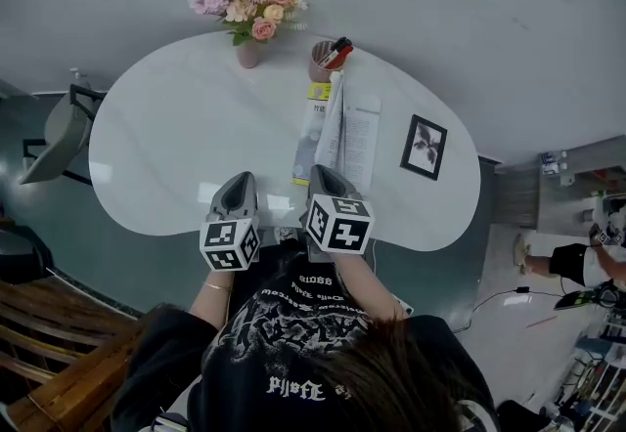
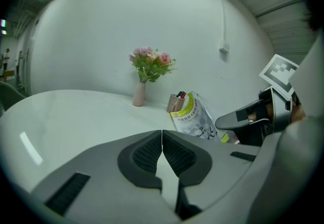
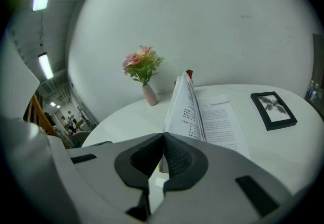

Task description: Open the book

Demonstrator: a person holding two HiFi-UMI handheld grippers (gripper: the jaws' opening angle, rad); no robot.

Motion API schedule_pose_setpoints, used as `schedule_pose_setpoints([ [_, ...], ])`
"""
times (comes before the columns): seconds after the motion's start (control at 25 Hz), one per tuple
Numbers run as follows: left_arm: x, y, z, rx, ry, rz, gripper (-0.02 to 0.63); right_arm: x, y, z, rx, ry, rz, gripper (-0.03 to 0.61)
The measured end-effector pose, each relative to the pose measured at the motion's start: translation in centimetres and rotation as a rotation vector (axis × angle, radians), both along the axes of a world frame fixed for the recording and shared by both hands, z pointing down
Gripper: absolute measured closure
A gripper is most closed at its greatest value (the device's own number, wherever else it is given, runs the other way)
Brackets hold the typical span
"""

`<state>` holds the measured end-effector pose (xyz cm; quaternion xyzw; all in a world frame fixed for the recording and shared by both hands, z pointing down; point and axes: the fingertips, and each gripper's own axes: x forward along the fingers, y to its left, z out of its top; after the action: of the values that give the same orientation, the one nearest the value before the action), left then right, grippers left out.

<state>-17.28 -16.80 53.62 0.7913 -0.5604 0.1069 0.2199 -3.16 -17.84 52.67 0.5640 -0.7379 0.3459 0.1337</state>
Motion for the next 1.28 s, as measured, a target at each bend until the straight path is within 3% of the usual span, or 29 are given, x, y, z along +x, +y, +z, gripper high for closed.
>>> schedule_pose_setpoints([
  [1.04, -4.5, -1.5, 1.0, -0.026, -0.022, -0.061, 0.590, -11.0, -2.1, -0.8, 0.029, 0.039, -0.239, 0.549],
  [1.28, -5.7, -1.8, 1.3, -0.036, -0.021, -0.078, 0.589, -12.2, -2.8, -0.4, 0.016, 0.047, -0.254, 0.549],
])
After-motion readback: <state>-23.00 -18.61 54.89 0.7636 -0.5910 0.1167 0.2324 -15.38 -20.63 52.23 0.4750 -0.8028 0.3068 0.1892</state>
